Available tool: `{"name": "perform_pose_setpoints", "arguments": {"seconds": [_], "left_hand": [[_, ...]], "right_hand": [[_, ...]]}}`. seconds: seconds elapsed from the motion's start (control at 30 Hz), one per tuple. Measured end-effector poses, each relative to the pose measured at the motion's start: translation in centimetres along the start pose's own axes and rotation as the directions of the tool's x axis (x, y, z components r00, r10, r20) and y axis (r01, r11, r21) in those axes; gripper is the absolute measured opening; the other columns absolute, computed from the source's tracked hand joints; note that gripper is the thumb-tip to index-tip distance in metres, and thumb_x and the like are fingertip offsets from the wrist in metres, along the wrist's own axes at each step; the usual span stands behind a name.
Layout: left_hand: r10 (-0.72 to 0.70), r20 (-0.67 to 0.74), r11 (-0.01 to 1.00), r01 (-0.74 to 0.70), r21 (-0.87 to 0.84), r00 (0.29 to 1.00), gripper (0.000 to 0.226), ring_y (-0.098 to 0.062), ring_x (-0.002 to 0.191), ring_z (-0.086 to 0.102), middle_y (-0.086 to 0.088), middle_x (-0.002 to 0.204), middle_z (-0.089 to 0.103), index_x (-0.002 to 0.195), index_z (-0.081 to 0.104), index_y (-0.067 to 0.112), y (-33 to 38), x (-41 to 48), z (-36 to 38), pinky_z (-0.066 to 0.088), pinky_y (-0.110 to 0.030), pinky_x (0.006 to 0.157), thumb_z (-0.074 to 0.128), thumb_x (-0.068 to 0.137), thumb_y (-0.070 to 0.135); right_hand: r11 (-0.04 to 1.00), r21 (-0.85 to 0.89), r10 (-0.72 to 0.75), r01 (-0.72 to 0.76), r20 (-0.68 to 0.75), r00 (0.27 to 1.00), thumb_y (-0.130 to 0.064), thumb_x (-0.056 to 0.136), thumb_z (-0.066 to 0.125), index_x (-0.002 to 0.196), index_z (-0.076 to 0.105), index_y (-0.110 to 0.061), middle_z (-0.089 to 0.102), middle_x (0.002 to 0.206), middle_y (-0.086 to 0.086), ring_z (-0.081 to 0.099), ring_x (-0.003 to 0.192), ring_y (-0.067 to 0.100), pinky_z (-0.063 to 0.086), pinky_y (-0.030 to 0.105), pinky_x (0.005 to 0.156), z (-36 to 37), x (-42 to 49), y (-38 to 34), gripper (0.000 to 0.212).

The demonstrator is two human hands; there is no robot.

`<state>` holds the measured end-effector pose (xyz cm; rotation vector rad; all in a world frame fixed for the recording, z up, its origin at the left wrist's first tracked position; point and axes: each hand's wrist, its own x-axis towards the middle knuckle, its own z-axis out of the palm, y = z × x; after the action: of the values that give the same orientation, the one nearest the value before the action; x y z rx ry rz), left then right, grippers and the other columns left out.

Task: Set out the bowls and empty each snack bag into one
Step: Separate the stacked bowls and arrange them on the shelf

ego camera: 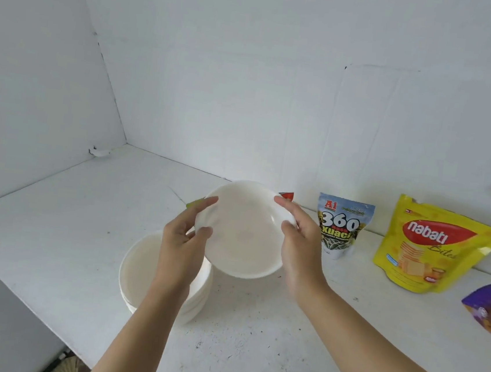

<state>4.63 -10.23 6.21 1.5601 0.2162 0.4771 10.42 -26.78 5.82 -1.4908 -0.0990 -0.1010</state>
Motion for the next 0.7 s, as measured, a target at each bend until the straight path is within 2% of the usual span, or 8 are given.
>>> {"name": "perform_pose_setpoints", "arguments": {"seconds": [0.07, 0.13, 0.17, 0.27, 0.37, 0.5, 0.63, 0.7], "left_hand": [[-0.043, 0.020, 0.999, 0.043, 0.008, 0.999, 0.058, -0.010, 0.116, 0.063, 0.017, 0.128, 0.069, 0.121, 0.074, 0.032, -1.9, -0.2, 1.9, 0.052, -0.025, 0.090, 0.050, 0.093, -0.011], [-0.108, 0.031, 0.994, 0.107, 0.030, 0.994, 0.058, -0.017, 0.125, 0.056, 0.012, 0.139, 0.061, 0.126, 0.072, 0.032, -4.1, -0.4, 3.5, 0.054, -0.032, 0.095, 0.049, 0.094, -0.010], [-0.148, 0.039, 0.988, 0.146, 0.046, 0.988, 0.057, -0.020, 0.127, 0.053, 0.011, 0.140, 0.059, 0.127, 0.071, 0.032, -5.2, -0.5, 4.2, 0.054, -0.040, 0.101, 0.050, 0.094, -0.009], [-0.275, 0.082, 0.960, 0.268, 0.085, 0.958, 0.054, -0.026, 0.128, 0.049, 0.009, 0.138, 0.056, 0.128, 0.069, 0.035, -7.9, -0.7, 5.6, 0.047, -0.056, 0.110, 0.049, 0.097, -0.005], [-0.344, 0.099, 0.937, 0.335, 0.100, 0.934, 0.053, -0.027, 0.129, 0.045, 0.005, 0.137, 0.053, 0.126, 0.067, 0.034, -9.9, -0.5, 6.5, 0.042, -0.050, 0.113, 0.047, 0.099, -0.007], [-0.422, 0.128, 0.904, 0.408, 0.126, 0.897, 0.053, -0.022, 0.125, 0.044, 0.004, 0.140, 0.051, 0.129, 0.066, 0.031, -11.9, -0.1, 7.7, 0.040, -0.036, 0.098, 0.048, 0.099, -0.010], [-0.492, 0.107, 0.862, 0.465, 0.202, 0.864, 0.055, -0.019, 0.127, 0.040, 0.010, 0.142, 0.047, 0.135, 0.065, 0.033, -13.6, 0.2, 7.9, 0.040, -0.039, 0.110, 0.050, 0.100, -0.007], [-0.485, 0.097, 0.860, 0.454, 0.233, 0.869, 0.056, -0.018, 0.128, 0.039, 0.010, 0.143, 0.047, 0.134, 0.064, 0.035, -14.1, 0.2, 8.1, 0.040, -0.036, 0.107, 0.048, 0.100, -0.006]], "right_hand": [[0.998, -0.007, 0.067, -0.068, -0.045, 0.997, 0.012, 0.093, 0.035, 0.124, 0.070, -0.020, 0.064, 0.113, 0.023, 0.056, 0.095, 0.030, 0.053, 0.031, 0.078, -1.7, 0.1, 1.2, 0.057], [0.992, -0.025, 0.122, -0.124, -0.067, 0.990, 0.012, 0.092, 0.035, 0.122, 0.070, -0.022, 0.064, 0.125, 0.000, 0.058, 0.113, 0.003, 0.047, 0.016, 0.084, -3.2, 0.0, 2.9, 0.057], [0.986, -0.034, 0.161, -0.164, -0.080, 0.984, 0.012, 0.092, 0.035, 0.122, 0.070, -0.022, 0.060, 0.126, -0.007, 0.055, 0.116, -0.002, 0.043, 0.015, 0.090, -3.9, 0.0, 3.8, 0.057], [0.965, -0.061, 0.247, -0.254, -0.103, 0.963, 0.012, 0.091, 0.036, 0.121, 0.071, -0.022, 0.056, 0.131, -0.005, 0.048, 0.127, 0.015, 0.042, 0.033, 0.106, -6.0, 0.3, 7.0, 0.057], [0.952, -0.071, 0.292, -0.298, -0.083, 0.953, 0.012, 0.091, 0.037, 0.121, 0.069, -0.024, 0.058, 0.133, 0.000, 0.050, 0.125, 0.021, 0.043, 0.031, 0.096, -7.0, 0.5, 9.4, 0.057], [0.930, -0.063, 0.354, -0.362, -0.110, 0.929, 0.014, 0.088, 0.036, 0.122, 0.070, -0.020, 0.058, 0.136, 0.004, 0.049, 0.128, 0.023, 0.043, 0.030, 0.098, -8.0, 1.2, 11.9, 0.058], [0.914, -0.099, 0.382, -0.394, -0.121, 0.916, 0.015, 0.088, 0.033, 0.128, 0.067, -0.014, 0.056, 0.142, 0.005, 0.044, 0.137, 0.023, 0.037, 0.027, 0.101, -8.2, 1.1, 13.4, 0.061], [0.911, -0.107, 0.383, -0.399, -0.143, 0.913, 0.017, 0.085, 0.030, 0.129, 0.067, -0.015, 0.054, 0.144, 0.006, 0.043, 0.137, 0.024, 0.038, 0.028, 0.098, -8.0, 1.0, 13.6, 0.065]]}}
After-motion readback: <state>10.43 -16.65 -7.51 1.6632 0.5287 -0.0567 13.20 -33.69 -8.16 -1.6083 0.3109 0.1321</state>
